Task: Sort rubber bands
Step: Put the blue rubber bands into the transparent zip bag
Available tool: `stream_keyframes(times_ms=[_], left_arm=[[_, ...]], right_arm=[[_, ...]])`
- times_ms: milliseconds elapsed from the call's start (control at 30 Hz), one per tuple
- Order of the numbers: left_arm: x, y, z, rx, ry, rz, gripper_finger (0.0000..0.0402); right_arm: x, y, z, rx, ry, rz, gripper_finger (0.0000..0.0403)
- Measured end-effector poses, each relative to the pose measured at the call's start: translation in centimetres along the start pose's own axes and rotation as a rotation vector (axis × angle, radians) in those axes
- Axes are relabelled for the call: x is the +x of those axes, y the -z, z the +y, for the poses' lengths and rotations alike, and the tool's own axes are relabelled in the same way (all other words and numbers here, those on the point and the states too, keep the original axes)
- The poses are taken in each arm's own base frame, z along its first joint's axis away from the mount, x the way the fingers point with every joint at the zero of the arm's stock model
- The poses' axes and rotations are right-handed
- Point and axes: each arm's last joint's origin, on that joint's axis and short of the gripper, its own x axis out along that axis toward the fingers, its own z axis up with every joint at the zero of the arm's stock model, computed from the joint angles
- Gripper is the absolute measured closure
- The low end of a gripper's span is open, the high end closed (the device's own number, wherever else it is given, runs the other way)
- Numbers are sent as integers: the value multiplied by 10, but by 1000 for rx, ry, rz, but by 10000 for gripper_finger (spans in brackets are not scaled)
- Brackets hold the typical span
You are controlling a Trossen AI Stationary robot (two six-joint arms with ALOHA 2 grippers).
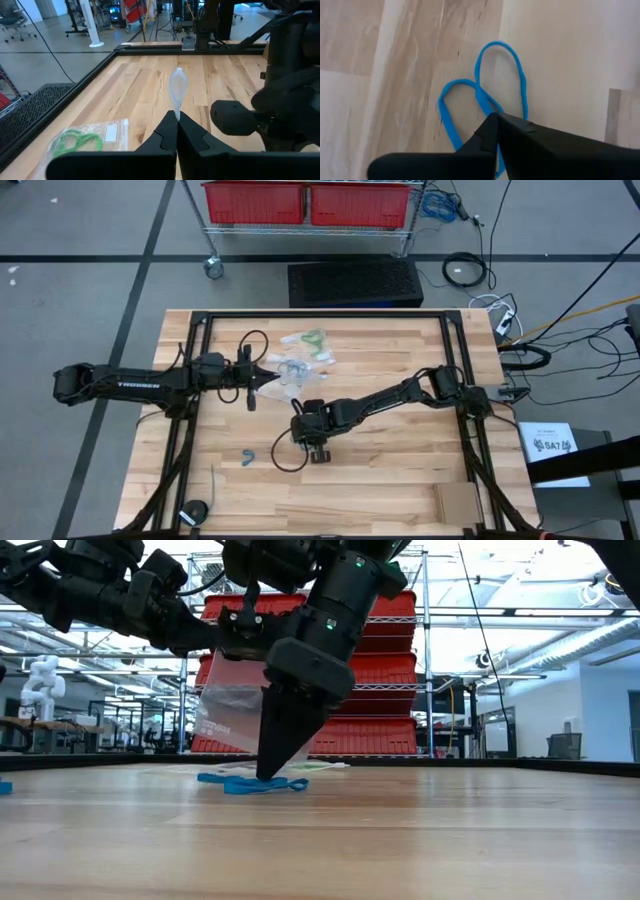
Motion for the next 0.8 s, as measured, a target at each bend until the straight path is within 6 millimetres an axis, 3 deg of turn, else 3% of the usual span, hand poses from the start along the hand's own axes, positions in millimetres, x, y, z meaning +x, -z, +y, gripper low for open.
stream_keyframes(times_ms=[200,333,667,800], left_arm=[[0,0,0,0,0,4,401],[0,1,0,0,0,8,401],[0,1,0,0,0,11,401],[0,1,0,0,0,11,401]], right_arm=[[-20,-7,-5,10,37,-47,403],[-22,-9,-15,69,41,-62,401],[-4,-9,-18,96,8,-86,315],[6,-7,-17,92,-17,-69,302]])
